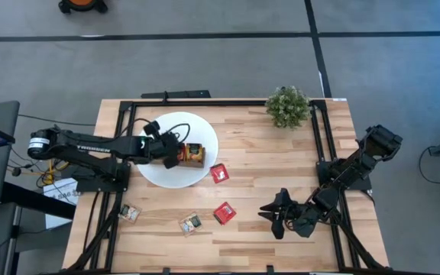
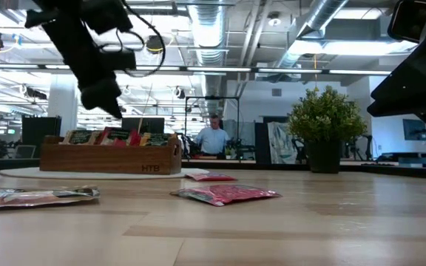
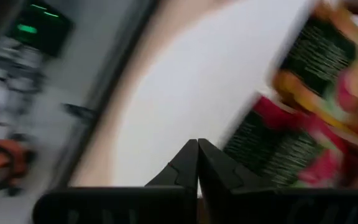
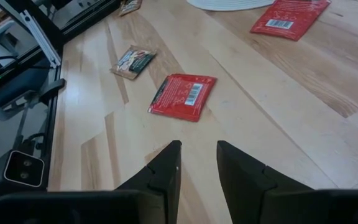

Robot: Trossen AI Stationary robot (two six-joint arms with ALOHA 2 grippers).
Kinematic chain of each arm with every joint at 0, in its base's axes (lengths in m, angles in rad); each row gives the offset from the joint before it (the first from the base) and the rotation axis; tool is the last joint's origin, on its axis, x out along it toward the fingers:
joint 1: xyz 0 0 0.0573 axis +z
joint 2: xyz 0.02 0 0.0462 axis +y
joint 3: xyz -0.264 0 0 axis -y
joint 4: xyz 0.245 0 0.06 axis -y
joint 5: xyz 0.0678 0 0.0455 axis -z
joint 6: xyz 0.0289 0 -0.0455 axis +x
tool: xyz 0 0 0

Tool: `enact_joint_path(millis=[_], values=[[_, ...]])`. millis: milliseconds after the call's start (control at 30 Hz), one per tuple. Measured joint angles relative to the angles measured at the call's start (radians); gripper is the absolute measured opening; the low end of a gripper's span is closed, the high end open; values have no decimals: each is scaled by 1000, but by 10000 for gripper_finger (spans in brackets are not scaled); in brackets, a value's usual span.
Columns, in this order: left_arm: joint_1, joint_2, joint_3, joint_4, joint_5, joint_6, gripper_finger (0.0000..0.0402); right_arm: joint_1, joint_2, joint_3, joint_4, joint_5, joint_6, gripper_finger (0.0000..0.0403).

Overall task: Pick & Place Tea
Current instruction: Put the red tea bag into the middle section of the wooden organizer

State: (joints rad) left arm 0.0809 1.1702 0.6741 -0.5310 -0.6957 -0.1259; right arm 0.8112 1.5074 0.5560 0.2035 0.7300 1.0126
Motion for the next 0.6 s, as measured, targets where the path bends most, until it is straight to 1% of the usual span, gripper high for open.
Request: enact_joint_path(millis=[67, 133, 167, 267, 300, 333, 433, 533, 600], values=[[-11, -17, 18, 1, -82, 1, 0, 0, 0, 0, -3, 0, 0, 95], [-21, -36, 28, 10, -105, -12, 0, 0, 0, 0, -7, 0, 0, 95], [-27, -45, 28, 15, -81, -23, 0, 0, 0, 0, -8, 0, 0, 95], [-43, -49, 14, 25, 90, -44, 0, 0, 0, 0, -4, 0, 0, 95], [-49, -48, -1, 28, 110, -50, 0, 0, 0, 0, -3, 0, 0, 95], [-52, -42, -18, 30, 108, -65, 0, 1, 0, 0, -3, 0, 0, 95], [-55, -20, -85, 72, 59, -108, 0, 1, 0, 0, 0, 0, 0, 95], [-56, -9, -144, 133, 52, -132, 0, 1, 0, 0, 0, 0, 0, 95], [-70, -8, -158, 145, 44, -138, 0, 0, 0, 0, 0, 0, 0, 95]])
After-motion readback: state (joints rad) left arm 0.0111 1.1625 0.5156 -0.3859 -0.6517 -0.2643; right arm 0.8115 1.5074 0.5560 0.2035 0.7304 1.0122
